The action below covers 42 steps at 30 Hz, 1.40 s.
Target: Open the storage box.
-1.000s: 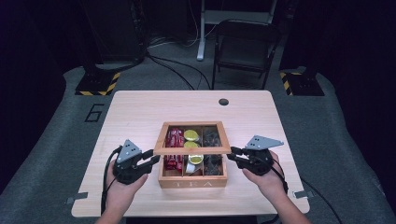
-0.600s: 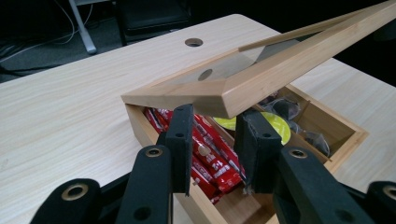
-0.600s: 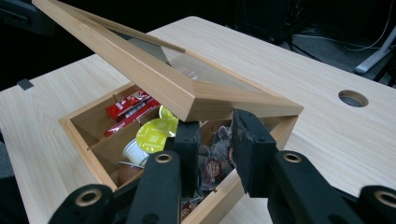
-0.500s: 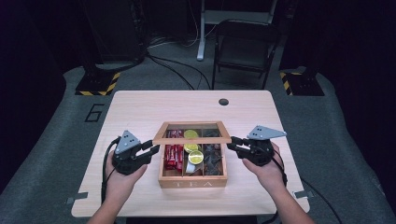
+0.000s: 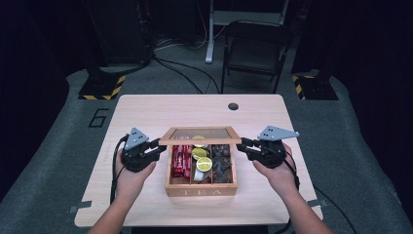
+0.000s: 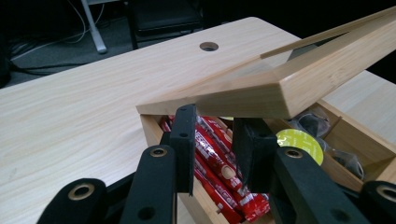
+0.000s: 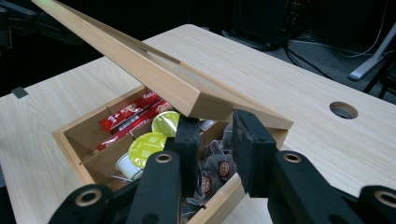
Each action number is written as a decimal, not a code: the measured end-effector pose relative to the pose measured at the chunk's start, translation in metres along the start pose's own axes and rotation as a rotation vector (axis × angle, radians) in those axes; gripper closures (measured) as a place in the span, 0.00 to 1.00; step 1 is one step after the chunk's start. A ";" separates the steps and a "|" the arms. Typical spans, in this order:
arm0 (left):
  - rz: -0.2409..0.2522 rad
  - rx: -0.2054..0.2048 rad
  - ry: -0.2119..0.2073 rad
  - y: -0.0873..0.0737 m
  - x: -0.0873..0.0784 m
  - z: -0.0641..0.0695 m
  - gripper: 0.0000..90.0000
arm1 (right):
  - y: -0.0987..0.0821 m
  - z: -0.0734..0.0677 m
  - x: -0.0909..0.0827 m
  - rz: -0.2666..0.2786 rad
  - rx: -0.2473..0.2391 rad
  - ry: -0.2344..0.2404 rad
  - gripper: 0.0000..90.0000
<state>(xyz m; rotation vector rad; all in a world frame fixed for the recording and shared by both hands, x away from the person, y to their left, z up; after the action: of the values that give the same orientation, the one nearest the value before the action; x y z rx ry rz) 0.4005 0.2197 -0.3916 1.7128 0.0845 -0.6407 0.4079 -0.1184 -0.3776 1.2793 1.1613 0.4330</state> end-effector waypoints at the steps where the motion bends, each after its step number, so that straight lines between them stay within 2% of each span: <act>1: 0.000 0.000 0.000 0.000 0.000 0.000 0.78 | 0.000 0.000 0.000 0.000 0.000 0.000 0.80; 6: 0.005 -0.027 -0.005 0.004 0.002 -0.003 0.80 | 0.005 0.003 0.000 0.010 0.001 0.000 0.79; 10: 0.003 -0.027 -0.003 0.007 0.003 -0.004 0.80 | 0.006 0.006 0.002 0.009 -0.001 -0.002 0.79; 13: 0.002 -0.026 -0.001 0.010 0.004 -0.005 0.80 | 0.007 0.010 0.006 -0.005 -0.020 -0.017 0.79; 19: 0.005 -0.020 0.008 0.015 0.006 -0.007 0.81 | 0.008 0.018 0.010 -0.006 -0.022 -0.044 0.79; 22: 0.010 -0.029 0.010 0.018 0.007 -0.008 0.81 | 0.008 0.025 0.014 -0.002 -0.006 -0.052 0.78; 31: 0.010 -0.033 0.010 0.024 0.009 -0.011 0.81 | 0.008 0.035 0.024 -0.013 0.006 -0.061 0.77; 36: 0.027 -0.052 0.008 0.030 0.009 -0.013 0.81 | 0.009 0.041 0.032 -0.011 0.003 -0.071 0.76; 42: 0.028 -0.052 0.014 0.034 0.011 -0.014 0.81 | 0.009 0.048 0.041 -0.016 0.005 -0.089 0.76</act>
<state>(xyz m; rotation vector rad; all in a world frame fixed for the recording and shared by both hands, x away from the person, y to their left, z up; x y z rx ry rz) 0.4282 0.2210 -0.3647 1.6660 0.0863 -0.6005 0.4685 -0.1074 -0.3938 1.2803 1.0978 0.3586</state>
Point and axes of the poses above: each handheld gripper's, and its own axes: x roughly forward along the jaws, y roughly out of its top, z roughly to its right, the point moved 4 cm from there along x, roughly forward along the jaws, and after that the axes turned 14 degrees about y, right-handed, at the moved point
